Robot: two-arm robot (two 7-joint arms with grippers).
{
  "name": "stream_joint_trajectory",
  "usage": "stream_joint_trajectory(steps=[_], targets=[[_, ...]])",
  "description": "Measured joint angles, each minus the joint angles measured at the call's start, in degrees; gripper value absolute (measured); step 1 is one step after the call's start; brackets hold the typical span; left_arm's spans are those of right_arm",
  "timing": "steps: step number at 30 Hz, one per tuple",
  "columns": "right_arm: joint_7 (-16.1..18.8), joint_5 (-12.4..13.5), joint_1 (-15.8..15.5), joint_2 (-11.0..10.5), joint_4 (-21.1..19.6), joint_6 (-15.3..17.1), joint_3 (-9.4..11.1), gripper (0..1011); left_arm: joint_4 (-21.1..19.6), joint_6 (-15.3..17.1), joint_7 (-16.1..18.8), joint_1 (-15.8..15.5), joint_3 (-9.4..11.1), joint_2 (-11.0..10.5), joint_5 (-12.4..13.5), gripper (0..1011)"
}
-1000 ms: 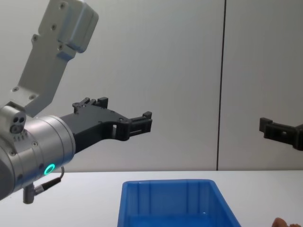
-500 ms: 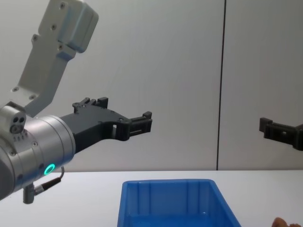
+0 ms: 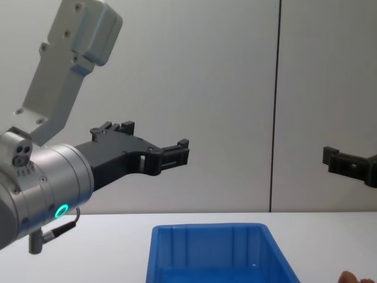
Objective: Pick up the two dolls from the table and place them into the box.
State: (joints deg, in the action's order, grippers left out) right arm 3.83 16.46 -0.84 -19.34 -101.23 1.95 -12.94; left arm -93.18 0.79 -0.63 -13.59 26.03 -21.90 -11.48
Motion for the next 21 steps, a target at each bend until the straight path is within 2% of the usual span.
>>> stream_joint_trajectory(steps=[13, 17, 21], targets=[[-0.01, 0.0, -0.07, -0.03, -0.02, -0.01, 0.02, 1001, 0.0, 0.0, 0.0, 0.0, 0.0, 0.0, 0.0, 1004], [-0.51, 0.23, -0.77, -0.5, -0.43, -0.01, 0.29, 1001, 0.0, 0.0, 0.0, 0.0, 0.0, 0.0, 0.0, 1004], [-2.18, 1.0, -2.81, -1.89, -1.71, 0.0, 1.1, 1001, 0.0, 0.0, 0.0, 0.0, 0.0, 0.0, 0.0, 1004]])
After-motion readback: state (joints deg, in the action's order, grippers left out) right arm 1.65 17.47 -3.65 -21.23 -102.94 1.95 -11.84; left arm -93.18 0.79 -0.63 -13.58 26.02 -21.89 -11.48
